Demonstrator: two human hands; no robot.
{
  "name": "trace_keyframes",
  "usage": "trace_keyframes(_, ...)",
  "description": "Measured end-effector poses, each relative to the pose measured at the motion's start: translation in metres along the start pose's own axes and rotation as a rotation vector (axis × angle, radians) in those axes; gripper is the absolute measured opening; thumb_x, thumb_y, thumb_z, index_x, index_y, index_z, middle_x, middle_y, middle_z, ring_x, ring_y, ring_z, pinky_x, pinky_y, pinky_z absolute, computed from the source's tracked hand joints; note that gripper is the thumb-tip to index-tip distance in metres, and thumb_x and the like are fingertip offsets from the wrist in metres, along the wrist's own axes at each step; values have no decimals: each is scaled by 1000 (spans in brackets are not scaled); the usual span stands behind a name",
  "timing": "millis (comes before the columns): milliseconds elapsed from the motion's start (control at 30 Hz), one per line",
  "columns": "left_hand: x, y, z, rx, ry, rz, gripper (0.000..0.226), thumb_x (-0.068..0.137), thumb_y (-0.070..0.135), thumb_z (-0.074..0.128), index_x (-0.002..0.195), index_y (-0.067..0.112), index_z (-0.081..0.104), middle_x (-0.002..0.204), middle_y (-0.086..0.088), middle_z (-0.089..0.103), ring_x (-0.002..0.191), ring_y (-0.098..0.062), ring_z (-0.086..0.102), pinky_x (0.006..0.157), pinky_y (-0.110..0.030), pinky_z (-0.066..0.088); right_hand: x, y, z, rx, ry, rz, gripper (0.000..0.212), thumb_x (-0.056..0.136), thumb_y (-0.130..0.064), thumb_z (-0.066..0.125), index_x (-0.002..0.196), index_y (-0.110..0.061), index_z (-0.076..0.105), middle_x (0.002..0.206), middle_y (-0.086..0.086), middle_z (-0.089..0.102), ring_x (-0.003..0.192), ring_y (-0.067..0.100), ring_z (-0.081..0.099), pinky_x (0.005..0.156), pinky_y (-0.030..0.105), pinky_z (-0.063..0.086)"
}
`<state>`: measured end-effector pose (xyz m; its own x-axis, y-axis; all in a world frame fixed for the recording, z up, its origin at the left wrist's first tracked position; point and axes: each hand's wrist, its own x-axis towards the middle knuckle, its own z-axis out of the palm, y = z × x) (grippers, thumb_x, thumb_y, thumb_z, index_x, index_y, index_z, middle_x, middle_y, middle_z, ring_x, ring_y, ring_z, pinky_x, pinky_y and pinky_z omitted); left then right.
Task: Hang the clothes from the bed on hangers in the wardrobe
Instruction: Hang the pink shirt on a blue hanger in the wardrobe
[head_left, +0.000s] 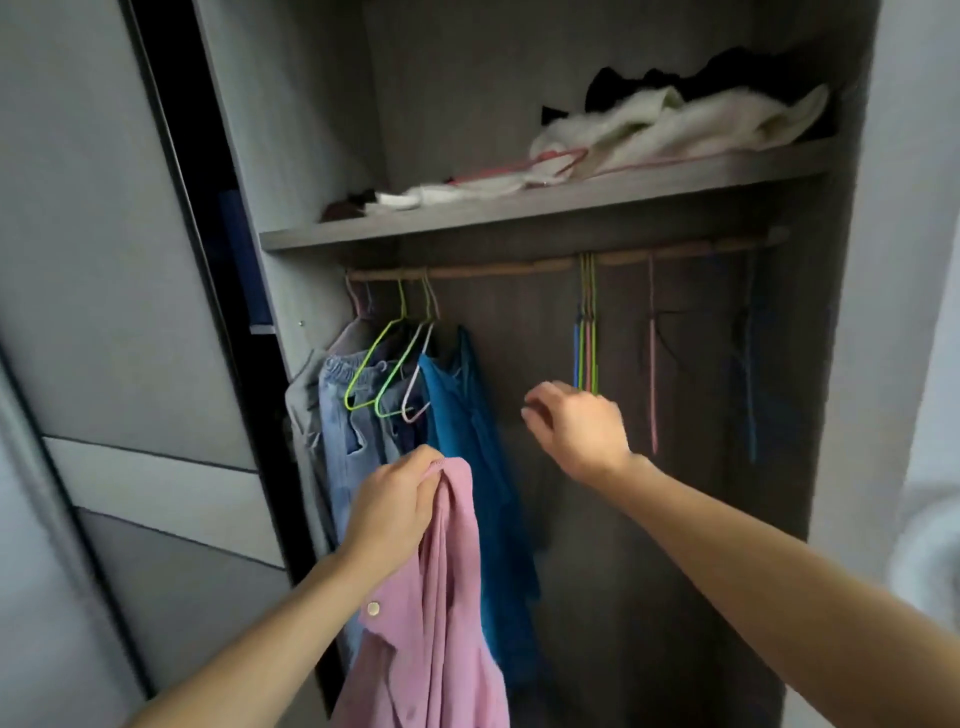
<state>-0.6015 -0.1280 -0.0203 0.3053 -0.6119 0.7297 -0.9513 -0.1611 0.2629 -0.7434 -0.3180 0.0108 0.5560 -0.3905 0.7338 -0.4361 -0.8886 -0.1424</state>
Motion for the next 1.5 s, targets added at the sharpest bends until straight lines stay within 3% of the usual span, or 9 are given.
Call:
trace_keyframes(100,16,-22,14,2,45,-1,25,91,28,38,91,16,59,77,-2,66,71,-26,59,57,-29,31,82,15,0,-118,36,92,19,91,-30,55,101,-20,67,102,3,66,93,28,65,69,32,46)
trace_keyframes(333,42,-70,31,-28,52,14,35,90,38,31,88,17,59,79,4,67,72,-22,61,57,-33,43,172,60,28,-534,-149,313,21,91,-13,54,106,-11,69,113,11,67,109,30,63,83,33,48)
trace_keyframes(533,64,-112,51,-99,23,48,31,89,35,35,91,18,61,82,6,69,77,-19,63,60,-35,48,191,80,56,-741,-252,319,19,93,-18,53,102,-17,70,103,2,70,98,23,66,69,28,40)
trace_keyframes(600,75,-127,60,-118,12,72,27,89,32,39,89,17,61,80,6,69,76,-17,61,59,-31,43,196,82,61,-769,-270,349,23,95,-17,49,103,-17,70,105,2,70,99,23,66,71,28,40)
trace_keyframes(867,117,-173,87,-221,-72,186,15,89,21,46,85,14,59,76,4,66,70,-20,61,57,-34,42,219,58,62,-587,-57,511,26,94,-24,50,112,-7,60,112,19,64,104,36,62,82,36,46)
trace_keyframes(1100,118,-191,118,-310,-168,239,26,88,29,36,89,17,59,80,3,68,76,-25,65,61,-39,49,197,14,66,-230,142,662,28,92,-28,50,115,-18,62,113,17,66,108,39,60,87,42,48)
trace_keyframes(1233,103,-193,122,-311,-220,228,25,89,29,37,87,17,59,77,3,68,76,-25,65,60,-40,48,163,-5,63,143,208,701,17,84,-35,57,94,-23,64,83,4,70,87,27,65,75,36,50)
trace_keyframes(1367,90,-194,115,-265,-256,167,25,88,31,38,82,15,56,74,-5,67,77,-33,63,59,-40,45,122,-26,49,145,172,652,49,89,-44,61,48,-19,53,41,-5,44,47,7,41,51,32,34)
trace_keyframes(1500,81,-193,103,-215,-257,37,24,90,28,44,77,10,54,73,-14,66,77,-39,62,61,-44,47,76,-32,31,252,167,641,51,91,-30,62,40,-29,58,40,-7,36,37,7,33,45,27,27)
